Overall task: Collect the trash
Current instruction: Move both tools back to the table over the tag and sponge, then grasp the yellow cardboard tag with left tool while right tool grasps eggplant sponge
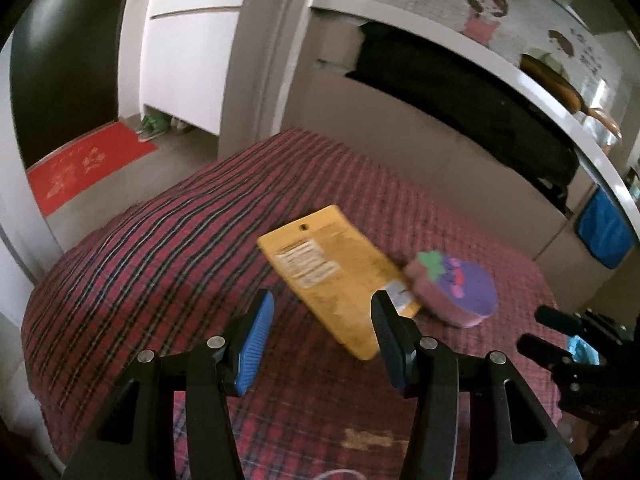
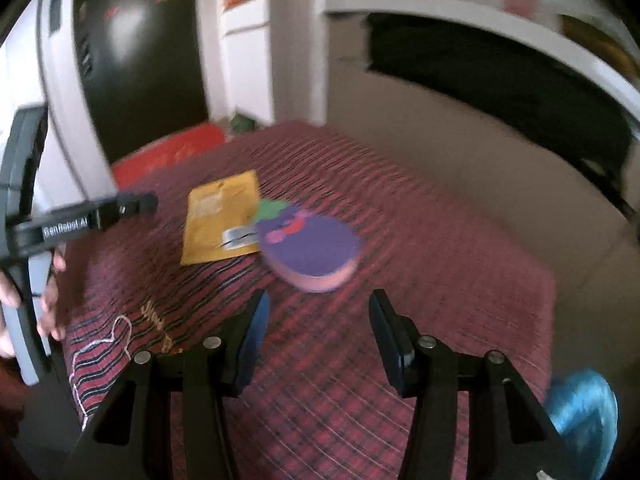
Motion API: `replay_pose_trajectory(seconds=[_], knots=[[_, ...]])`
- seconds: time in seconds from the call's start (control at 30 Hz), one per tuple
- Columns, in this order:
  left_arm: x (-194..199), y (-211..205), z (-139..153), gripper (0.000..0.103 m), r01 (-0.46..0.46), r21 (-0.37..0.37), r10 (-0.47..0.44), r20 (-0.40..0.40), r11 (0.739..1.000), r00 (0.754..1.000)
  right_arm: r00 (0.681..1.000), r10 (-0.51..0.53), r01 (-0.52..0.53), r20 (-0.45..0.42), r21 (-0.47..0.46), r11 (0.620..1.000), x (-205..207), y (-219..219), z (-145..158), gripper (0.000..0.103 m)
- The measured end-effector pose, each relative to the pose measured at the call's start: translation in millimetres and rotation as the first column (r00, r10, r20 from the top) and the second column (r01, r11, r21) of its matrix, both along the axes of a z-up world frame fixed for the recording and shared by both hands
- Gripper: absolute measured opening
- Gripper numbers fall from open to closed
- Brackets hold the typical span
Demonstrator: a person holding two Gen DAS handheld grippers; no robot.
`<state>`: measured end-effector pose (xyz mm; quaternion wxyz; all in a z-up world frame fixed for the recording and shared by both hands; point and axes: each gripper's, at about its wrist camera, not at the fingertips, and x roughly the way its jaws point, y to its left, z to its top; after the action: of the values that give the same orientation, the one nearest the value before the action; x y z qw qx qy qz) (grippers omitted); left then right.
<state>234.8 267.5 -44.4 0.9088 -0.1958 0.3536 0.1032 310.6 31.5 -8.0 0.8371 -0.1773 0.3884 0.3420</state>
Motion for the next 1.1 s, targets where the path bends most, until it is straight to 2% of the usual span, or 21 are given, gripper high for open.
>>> replay_pose_trajectory(seconds=[0.17,0.27,0.47,0.5,0.57,0.63,0.7,0.8,0.93,1.03,1.1], knots=[[-4,21,-11,0.052,-0.029,-0.017,0.029,-0.022,0.999,0.999,0.992,0.081,-0.067,0.099,-0.134,0.989,10,46,-24,0.047],[-1,26,-16,0.052,-0.034,-0.036,0.033,-0.036,0.999,0.999,0.986,0.116,-0.091,0.121,-0.199,0.976,20,63,-40,0.047],[15,33,-27,0.052,-0.018,-0.102,0.012,-0.066,0.995,0.998,0.960,0.183,-0.111,0.210,-0.312,0.944,17,86,-63,0.067],[17,32,-28,0.052,-0.014,-0.108,0.007,-0.069,0.994,0.998,0.949,0.194,-0.098,0.250,-0.350,0.932,16,90,-68,0.065],[26,29,-28,0.052,0.003,-0.107,-0.012,-0.077,0.994,0.997,0.942,0.191,-0.082,0.275,-0.361,0.929,17,87,-68,0.058],[38,26,-27,0.052,0.033,-0.094,-0.041,-0.081,0.995,0.996,0.958,0.153,-0.075,0.243,-0.300,0.951,23,78,-59,0.054],[52,27,-27,0.052,0.054,-0.083,-0.061,-0.087,0.995,0.994,0.974,0.100,-0.057,0.201,-0.211,0.976,30,63,-44,0.044],[77,39,-29,0.052,0.072,-0.114,-0.082,-0.084,0.991,0.993,0.990,0.007,0.004,0.138,-0.086,0.996,39,33,-19,0.034],[103,58,-39,0.052,0.065,-0.171,-0.082,-0.097,0.983,0.992,0.996,-0.087,0.087,-0.013,0.071,0.994,46,-19,-2,0.032],[116,65,-45,0.052,0.066,-0.197,-0.088,-0.107,0.978,0.990,0.985,-0.142,0.154,-0.098,0.124,0.980,48,-50,-2,0.032],[118,63,-45,0.052,0.075,-0.222,-0.103,-0.115,0.972,0.988,0.976,-0.179,0.197,-0.125,0.142,0.970,45,-67,-2,0.032]])
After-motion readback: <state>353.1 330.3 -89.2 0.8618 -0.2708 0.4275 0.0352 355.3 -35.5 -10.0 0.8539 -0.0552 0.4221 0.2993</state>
